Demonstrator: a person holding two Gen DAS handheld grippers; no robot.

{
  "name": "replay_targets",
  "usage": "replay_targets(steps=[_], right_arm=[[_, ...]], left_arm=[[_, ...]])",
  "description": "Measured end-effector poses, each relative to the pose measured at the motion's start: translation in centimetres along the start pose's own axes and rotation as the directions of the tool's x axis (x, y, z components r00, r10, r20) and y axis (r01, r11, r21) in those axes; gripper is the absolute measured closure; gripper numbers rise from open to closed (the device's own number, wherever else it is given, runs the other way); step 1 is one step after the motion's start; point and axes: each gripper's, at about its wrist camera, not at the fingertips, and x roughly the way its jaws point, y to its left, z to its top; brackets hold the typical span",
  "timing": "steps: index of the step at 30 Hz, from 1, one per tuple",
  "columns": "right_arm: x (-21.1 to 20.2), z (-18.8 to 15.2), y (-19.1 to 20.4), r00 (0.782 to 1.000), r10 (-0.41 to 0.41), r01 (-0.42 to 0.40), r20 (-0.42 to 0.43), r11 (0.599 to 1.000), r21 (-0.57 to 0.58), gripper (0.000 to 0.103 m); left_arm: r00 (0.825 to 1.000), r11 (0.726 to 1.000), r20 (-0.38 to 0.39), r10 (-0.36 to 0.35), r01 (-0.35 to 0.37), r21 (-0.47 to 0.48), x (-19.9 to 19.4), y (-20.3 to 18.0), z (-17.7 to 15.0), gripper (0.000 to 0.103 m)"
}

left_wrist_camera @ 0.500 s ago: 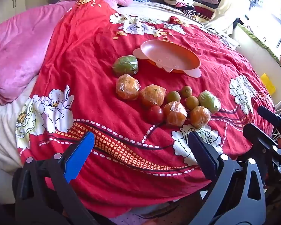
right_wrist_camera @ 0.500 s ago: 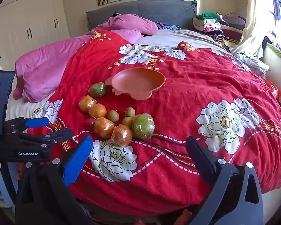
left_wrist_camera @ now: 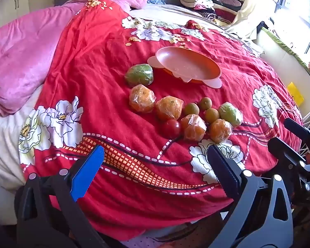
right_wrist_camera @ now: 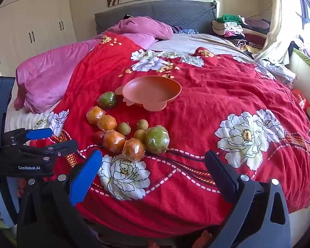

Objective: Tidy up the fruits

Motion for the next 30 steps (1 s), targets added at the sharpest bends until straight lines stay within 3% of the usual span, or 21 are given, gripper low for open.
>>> replay_targets(steps=[30], right_arm=[[-0.46,0.36,-0.26,1.0,-0.006,0.006,0.01,1.0,-0.016,0.004]], left_arm=[[0.999,1.0,0.031,0.017,-0.018,0.001,-0.93,-0.39,0.1,0.009]])
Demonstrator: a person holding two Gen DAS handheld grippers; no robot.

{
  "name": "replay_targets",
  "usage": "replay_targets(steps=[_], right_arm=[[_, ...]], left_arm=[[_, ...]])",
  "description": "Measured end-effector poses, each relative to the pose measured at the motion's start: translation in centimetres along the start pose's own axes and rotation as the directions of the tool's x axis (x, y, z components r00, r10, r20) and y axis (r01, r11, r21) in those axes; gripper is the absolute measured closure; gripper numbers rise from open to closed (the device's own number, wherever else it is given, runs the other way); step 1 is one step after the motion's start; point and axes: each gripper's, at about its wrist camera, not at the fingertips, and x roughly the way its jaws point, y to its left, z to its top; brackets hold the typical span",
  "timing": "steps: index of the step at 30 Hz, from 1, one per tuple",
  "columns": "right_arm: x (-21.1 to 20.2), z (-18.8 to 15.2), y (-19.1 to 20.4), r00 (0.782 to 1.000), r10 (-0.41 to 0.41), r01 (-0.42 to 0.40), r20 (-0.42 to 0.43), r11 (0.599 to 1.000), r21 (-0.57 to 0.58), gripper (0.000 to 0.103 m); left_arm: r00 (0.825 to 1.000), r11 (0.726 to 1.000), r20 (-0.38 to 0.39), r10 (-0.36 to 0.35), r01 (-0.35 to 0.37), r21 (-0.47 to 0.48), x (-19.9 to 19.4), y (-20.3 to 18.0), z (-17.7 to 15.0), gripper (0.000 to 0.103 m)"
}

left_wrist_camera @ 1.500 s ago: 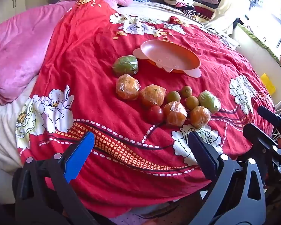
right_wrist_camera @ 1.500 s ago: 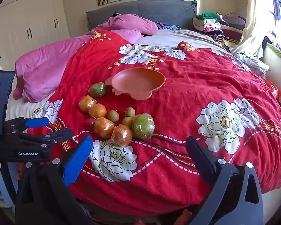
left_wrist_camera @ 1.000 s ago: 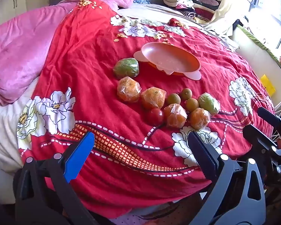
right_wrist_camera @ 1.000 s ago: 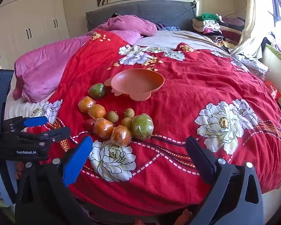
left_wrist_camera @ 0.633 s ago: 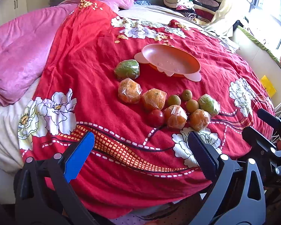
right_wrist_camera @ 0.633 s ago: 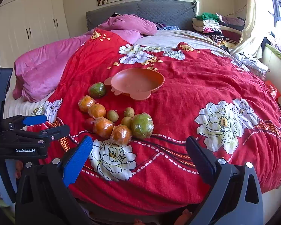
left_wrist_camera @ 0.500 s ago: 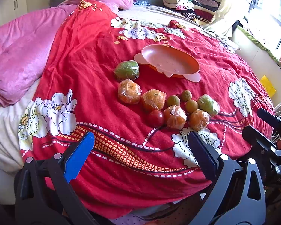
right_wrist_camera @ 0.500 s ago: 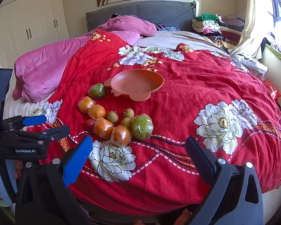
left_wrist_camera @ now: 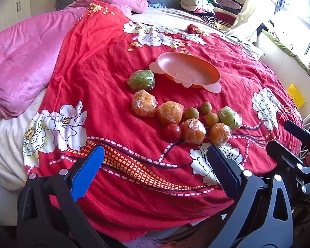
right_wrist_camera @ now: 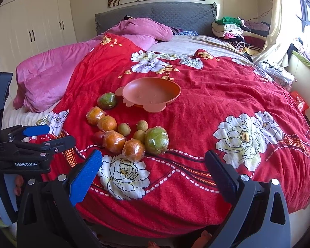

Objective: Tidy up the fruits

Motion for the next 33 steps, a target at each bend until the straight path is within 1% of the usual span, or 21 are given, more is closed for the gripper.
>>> replay_targets(steps=[33], right_arm=[[0.08,-0.1,0.23,1.0,-0.003,0.003,-0.007,1.0,-0.009,0.004]], left_arm=[[1.0,1.0,0.005,-0.001,0.001,0.003,-0.27,-0.06,0.08,0.009]])
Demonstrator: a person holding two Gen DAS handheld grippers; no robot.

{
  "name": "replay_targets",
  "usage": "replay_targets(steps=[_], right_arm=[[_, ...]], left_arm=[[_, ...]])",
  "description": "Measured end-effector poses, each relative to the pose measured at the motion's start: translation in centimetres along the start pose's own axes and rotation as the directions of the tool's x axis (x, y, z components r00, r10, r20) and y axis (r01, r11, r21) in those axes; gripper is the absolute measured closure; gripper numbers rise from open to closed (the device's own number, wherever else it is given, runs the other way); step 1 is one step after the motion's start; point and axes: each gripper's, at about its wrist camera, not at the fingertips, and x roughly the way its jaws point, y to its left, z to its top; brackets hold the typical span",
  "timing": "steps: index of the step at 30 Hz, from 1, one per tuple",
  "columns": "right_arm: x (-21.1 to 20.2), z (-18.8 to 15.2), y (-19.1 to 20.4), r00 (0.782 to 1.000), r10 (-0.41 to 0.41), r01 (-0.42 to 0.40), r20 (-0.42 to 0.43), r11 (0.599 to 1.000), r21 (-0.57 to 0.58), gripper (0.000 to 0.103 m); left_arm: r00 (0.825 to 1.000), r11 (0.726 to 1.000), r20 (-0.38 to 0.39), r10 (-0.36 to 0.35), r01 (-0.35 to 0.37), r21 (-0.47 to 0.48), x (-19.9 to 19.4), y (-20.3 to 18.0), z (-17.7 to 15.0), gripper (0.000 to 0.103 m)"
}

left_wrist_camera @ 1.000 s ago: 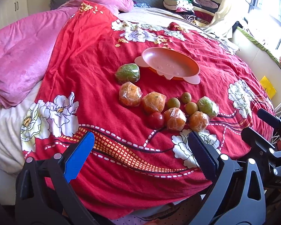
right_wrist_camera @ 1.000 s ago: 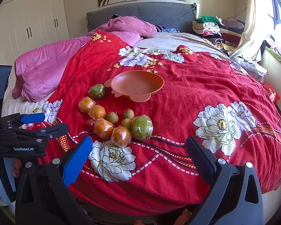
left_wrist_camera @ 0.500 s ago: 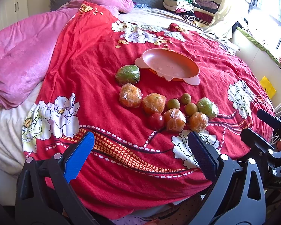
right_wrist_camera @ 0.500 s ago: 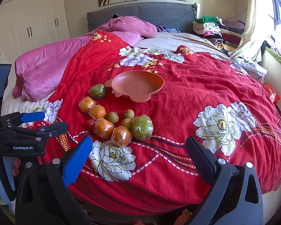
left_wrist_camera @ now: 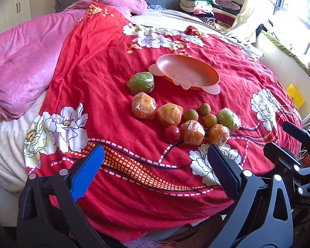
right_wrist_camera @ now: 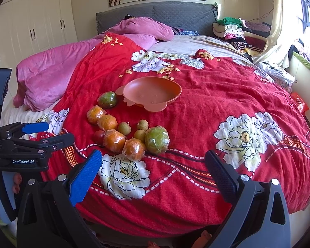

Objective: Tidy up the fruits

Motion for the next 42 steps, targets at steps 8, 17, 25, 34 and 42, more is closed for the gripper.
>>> replay_targets(steps=[8,17,25,34,42], right_arm=[[0.5,-0.1,0.1,1.0,-0.003,0.003,-0.016,1.0,0.002,0.004],[1.5,-0.2,0.2,0.999,-0.017,0.017,-0.042,1.0,-0.003,0.004],[3.0,-0.5,0.2,0.997,-0.015,0.015,-0.08,1.0,0.0,0.004],[4.7,-0.9,0.3,0.992,0.002,-0.001,-0.128,1.0,0.005,0.004],[6.7,-1.2,0.5,0.98,0.086,-0.081,-0.18,0.996,0.034,0.005]], left_arm=[[1.0,1.0,-0.003,0.0,0.0,-0.002,0.1,-0.1,0.2,0.009],[0.999,1.0,-0.033,0.004,-0.004,-0.01,1.5,0.3,0.7,0.009],[0.997,0.999,-0.073,0.007,-0.01,-0.034,3.9,2.4,1.1,0.009],[0.995,1.0,-0.095,-0.008,0.006,-0.025,5.7,3.6,1.7,0.009],[0.995,0.998,-0.092,-0.04,0.036,-0.049,7.2,5.0,3.1,0.009]])
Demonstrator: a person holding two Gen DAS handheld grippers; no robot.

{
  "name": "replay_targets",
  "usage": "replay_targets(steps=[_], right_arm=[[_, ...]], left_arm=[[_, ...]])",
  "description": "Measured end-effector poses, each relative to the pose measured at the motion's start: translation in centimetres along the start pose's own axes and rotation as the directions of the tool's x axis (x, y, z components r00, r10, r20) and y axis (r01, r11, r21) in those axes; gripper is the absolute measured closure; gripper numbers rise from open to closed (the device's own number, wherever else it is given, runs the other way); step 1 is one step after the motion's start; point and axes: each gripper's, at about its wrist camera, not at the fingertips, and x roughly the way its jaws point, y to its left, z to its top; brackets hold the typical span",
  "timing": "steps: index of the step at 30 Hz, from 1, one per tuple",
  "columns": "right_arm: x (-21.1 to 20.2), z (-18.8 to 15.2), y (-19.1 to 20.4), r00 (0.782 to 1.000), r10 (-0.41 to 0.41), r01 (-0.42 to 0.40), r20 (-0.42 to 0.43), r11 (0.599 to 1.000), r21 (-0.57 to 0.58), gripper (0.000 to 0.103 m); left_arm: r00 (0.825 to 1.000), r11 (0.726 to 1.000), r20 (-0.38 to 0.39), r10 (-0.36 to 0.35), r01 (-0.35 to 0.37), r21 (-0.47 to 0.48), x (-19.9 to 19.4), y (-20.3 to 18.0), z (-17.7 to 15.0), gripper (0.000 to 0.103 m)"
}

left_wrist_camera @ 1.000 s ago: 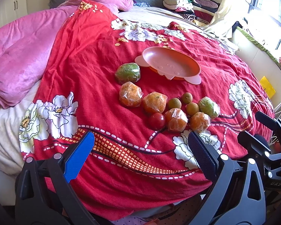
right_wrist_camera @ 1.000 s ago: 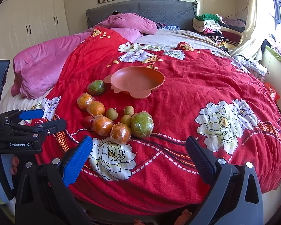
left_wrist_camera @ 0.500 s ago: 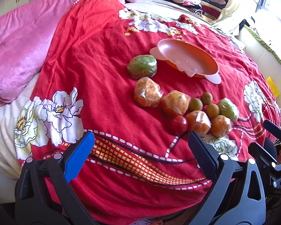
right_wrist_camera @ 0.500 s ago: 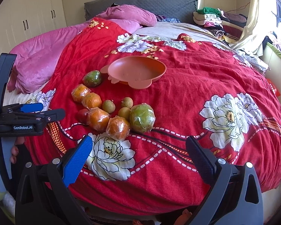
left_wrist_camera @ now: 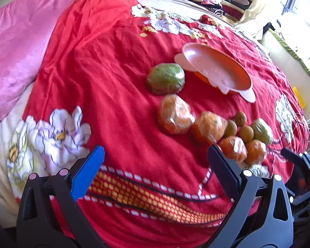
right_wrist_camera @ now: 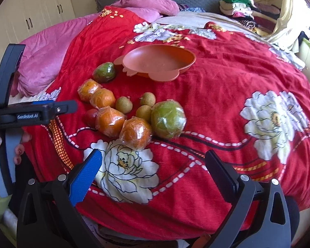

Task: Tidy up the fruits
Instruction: 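Close the left tool on a wrapped orange while the right tool grasps another wrapped orange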

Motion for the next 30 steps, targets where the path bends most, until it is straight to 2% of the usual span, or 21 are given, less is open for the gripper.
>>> replay_targets(steps=[5,6,7,8,11,13,17,30], right_arm=[[0.8,0.3,0.2,1.0,0.028,-0.028,-0.006,1.0,0.001,0.006],[0.9,0.4,0.2,0.999,0.036,-0.036,-0.009,0.999,0.0,0.012],[1.0,0.5,0.2,0.999,0.039,-0.039,-0.011,0.999,0.0,0.027],[1.1,0.6,0.3,0.999,0.043,-0.043,-0.013,0.999,-0.004,0.032],[1.6,0.9,0.6,0.998,0.058,-0.059,-0.021,0.998,-0.016,0.042],[1.9,0.9,0.8,0.997,0.069,-0.069,-0.03,0.997,-0.019,0.053],[2.3,1.1,1.0,0.997,0.068,-0.069,-0.024,0.997,-0.032,0.062],[3.9,1.7,0.9,0.996,0.084,-0.085,-0.021,0.996,-0.034,0.065]], left_arm=[[0.999,0.999,-0.002,-0.036,0.036,0.018,0.7,0.3,1.1,0.024],[0.999,0.999,-0.001,-0.042,0.042,0.023,0.7,0.2,1.2,0.027],[0.999,0.998,-0.002,-0.052,0.052,0.029,0.8,0.2,1.4,0.033],[0.998,0.997,-0.004,-0.062,0.062,0.034,1.0,0.1,1.7,0.037],[0.996,0.995,-0.01,-0.084,0.084,0.049,1.3,-0.2,2.1,0.046],[0.994,0.992,-0.013,-0.108,0.108,0.061,1.5,-0.4,2.4,0.054],[0.99,0.987,-0.031,-0.137,0.139,0.076,2.1,-0.7,2.7,0.066],[0.983,0.982,-0.059,-0.174,0.178,0.07,3.8,-0.6,3.9,0.067]])
